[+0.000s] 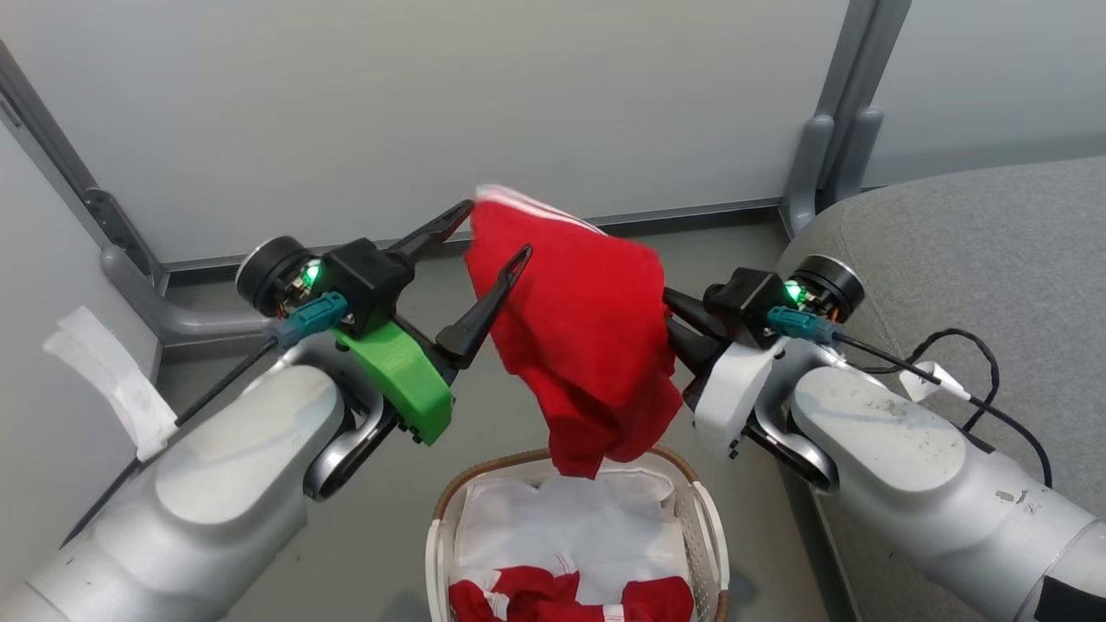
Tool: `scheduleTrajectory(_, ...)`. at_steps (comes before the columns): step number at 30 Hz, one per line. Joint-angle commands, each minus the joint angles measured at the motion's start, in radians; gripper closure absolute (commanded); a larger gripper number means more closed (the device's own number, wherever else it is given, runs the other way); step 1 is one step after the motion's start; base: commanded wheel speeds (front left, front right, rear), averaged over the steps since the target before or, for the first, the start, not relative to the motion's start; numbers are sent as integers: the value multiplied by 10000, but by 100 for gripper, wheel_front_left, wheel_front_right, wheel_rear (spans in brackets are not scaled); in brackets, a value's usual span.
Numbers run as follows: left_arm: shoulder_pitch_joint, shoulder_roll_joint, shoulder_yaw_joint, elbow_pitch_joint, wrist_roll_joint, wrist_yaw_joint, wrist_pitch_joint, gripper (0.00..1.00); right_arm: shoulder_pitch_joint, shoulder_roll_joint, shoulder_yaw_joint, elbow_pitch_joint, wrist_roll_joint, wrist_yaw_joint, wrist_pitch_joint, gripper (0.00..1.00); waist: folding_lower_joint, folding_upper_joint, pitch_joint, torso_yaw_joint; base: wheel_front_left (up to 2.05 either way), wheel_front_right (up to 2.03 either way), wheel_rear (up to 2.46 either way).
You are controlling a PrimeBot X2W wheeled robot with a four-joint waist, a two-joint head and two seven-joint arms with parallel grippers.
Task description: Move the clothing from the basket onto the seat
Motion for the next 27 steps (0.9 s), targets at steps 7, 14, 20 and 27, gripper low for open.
scheduleTrajectory(7,1533,-483,782,-170,-73,341,-165,0,875,170,-1575,118,-588,-12,-24,100,0,0,163,-43,0,0,0)
scheduleTrajectory(14,3148,-1338,2194,-506,485,410,-165,0,1771,265,-2759,86,-1252,-14,-24,100,0,0,301,-24,0,0,0)
scheduleTrajectory(20,3911,-1858,2832,-309,1298,135,-167,0,2430,475,-3658,-41,-1651,-14,-24,100,0,0,394,-126,0,0,0)
scheduleTrajectory(27,4418,-2379,3456,-127,2175,-24,-166,0,2915,640,-4565,-208,-2207,-12,-24,100,0,0,549,-640,0,0,0)
